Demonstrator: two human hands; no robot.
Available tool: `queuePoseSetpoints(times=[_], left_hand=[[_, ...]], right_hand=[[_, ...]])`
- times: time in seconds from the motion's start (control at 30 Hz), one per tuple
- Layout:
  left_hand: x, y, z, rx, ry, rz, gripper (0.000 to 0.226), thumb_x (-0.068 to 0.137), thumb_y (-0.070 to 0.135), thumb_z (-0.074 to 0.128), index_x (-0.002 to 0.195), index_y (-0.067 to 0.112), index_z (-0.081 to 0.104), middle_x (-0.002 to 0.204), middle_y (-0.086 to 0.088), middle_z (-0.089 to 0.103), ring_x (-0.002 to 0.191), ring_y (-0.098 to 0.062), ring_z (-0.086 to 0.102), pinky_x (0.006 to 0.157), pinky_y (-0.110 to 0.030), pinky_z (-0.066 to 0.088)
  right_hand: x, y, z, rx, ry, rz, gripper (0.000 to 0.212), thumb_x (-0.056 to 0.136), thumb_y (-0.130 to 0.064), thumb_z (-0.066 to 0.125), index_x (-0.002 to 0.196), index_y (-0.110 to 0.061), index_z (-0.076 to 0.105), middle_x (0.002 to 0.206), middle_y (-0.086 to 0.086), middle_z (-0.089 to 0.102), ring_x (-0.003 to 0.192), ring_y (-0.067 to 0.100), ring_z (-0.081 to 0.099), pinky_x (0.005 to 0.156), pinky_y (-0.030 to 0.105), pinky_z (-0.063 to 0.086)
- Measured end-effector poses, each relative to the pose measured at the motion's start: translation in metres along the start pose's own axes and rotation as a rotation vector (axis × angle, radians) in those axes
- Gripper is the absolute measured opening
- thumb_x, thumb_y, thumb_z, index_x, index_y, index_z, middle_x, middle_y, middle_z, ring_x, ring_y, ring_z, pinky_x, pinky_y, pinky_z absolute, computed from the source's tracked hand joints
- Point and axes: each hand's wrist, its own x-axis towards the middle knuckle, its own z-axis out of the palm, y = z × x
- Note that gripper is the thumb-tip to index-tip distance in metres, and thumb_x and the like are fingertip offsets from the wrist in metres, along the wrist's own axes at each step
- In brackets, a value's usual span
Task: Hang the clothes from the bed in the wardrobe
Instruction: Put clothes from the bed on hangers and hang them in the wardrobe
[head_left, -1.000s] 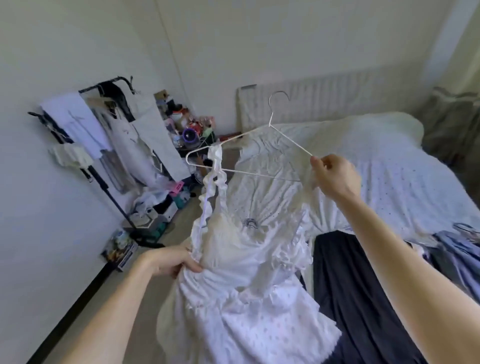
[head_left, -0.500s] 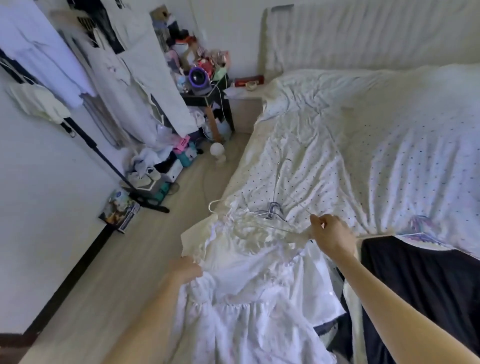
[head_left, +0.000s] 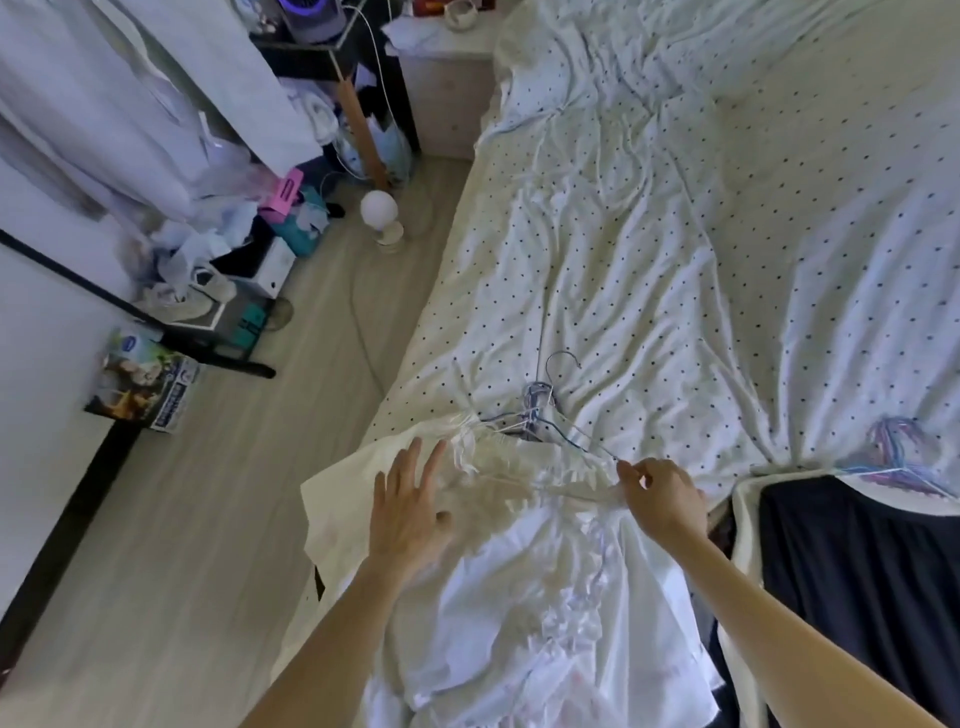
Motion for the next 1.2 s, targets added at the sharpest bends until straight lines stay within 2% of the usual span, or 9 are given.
queuePoseSetpoints(times=[0.1,0.2,0.27,0.37,0.5,0.63,0.77,0.93,1.2], left_hand=[[0.039,0.024,0.026,0.004,0.023,0.104,0.072,0.094,0.059,0.021,0.154,0.042,-0.015,0.161,0.007,-0.028,0.15,-0.02,-0.022,0.119,-0.045,-0.012],[0.065,0.026,0.07,0.071,-0.052,0.067,0.075,0.085,0.074,-0.001,0.152,0.044,-0.017,0.159,0.007,-0.032,0.149,-0.026,-0.024,0.119,-0.051,-0.01],[0.074,0.016,0.096,0.077,-0.082,-0.01,0.076,0.088,0.076,0.001,0.156,0.042,0.0,0.165,0.002,-0.015,0.153,-0.031,-0.008,0.119,-0.058,0.002],[0.081,0.002,0.12,0.089,-0.164,-0.056,0.072,0.093,0.071,0.016,0.156,0.035,0.026,0.165,-0.003,0.019,0.15,-0.031,0.016,0.116,-0.061,0.018],[0.081,0.0,0.114,0.138,-0.169,-0.058,0.078,0.079,0.078,-0.006,0.15,0.048,-0.017,0.159,0.009,-0.029,0.147,-0.018,-0.024,0.12,-0.053,-0.008],[0.069,0.022,0.081,0.123,-0.241,-0.084,0.064,0.1,0.061,0.015,0.155,0.043,-0.012,0.162,0.006,-0.028,0.151,-0.023,-0.022,0.122,-0.054,-0.007],[0.043,0.07,0.04,0.108,-0.232,-0.088,0.059,0.103,0.053,0.018,0.158,0.038,0.002,0.165,0.002,-0.018,0.153,-0.024,-0.014,0.122,-0.056,-0.003],[-0.025,0.177,0.001,0.188,-0.234,0.137,0.06,0.103,0.052,0.027,0.158,0.032,0.014,0.167,0.0,0.001,0.154,-0.023,-0.002,0.122,-0.054,0.004],[-0.205,0.434,0.0,0.234,-0.094,0.72,0.063,0.099,0.045,0.041,0.157,0.028,0.022,0.164,-0.002,0.017,0.151,-0.021,0.014,0.121,-0.048,0.014]], right_hand=[[0.033,0.0,0.023,-0.059,-0.059,0.005,0.039,0.099,-0.05,0.043,0.104,-0.022,0.07,0.106,0.003,0.061,0.102,0.027,0.057,0.087,0.038,0.041],[0.059,0.003,0.055,-0.006,-0.071,-0.003,0.032,0.098,-0.046,0.051,0.113,-0.025,0.07,0.118,0.005,0.059,0.114,0.03,0.053,0.089,0.038,0.042],[0.068,0.006,0.078,0.066,-0.075,0.001,0.036,0.097,-0.046,0.054,0.129,-0.032,0.061,0.139,0.004,0.049,0.129,0.032,0.042,0.102,0.042,0.04],[0.067,0.012,0.098,0.039,-0.183,0.015,0.048,0.101,-0.052,0.04,0.148,-0.042,0.038,0.158,0.0,0.033,0.145,0.026,0.029,0.117,0.049,0.025],[0.033,0.033,0.091,-0.033,-0.201,-0.135,0.062,0.099,-0.063,0.02,0.157,-0.042,0.012,0.166,-0.004,0.009,0.154,0.023,0.007,0.122,0.052,0.013],[-0.03,0.068,0.053,0.019,-0.132,-0.169,0.077,0.091,-0.073,0.017,0.155,-0.032,0.028,0.163,-0.008,0.02,0.153,0.017,0.014,0.122,0.046,0.023],[-0.096,0.108,-0.001,0.113,-0.063,-0.119,0.063,0.097,-0.062,0.039,0.148,-0.026,0.045,0.157,-0.005,0.039,0.149,0.014,0.026,0.119,0.031,0.025],[-0.182,0.171,-0.08,0.085,0.137,-0.121,0.042,0.098,-0.035,0.058,0.138,-0.022,0.059,0.148,-0.002,0.051,0.144,0.018,0.038,0.116,0.028,0.028],[-0.358,0.334,-0.205,0.087,0.57,0.073,0.04,0.097,-0.039,0.058,0.136,-0.028,0.06,0.148,-0.011,0.049,0.145,0.013,0.036,0.117,0.031,0.029]])
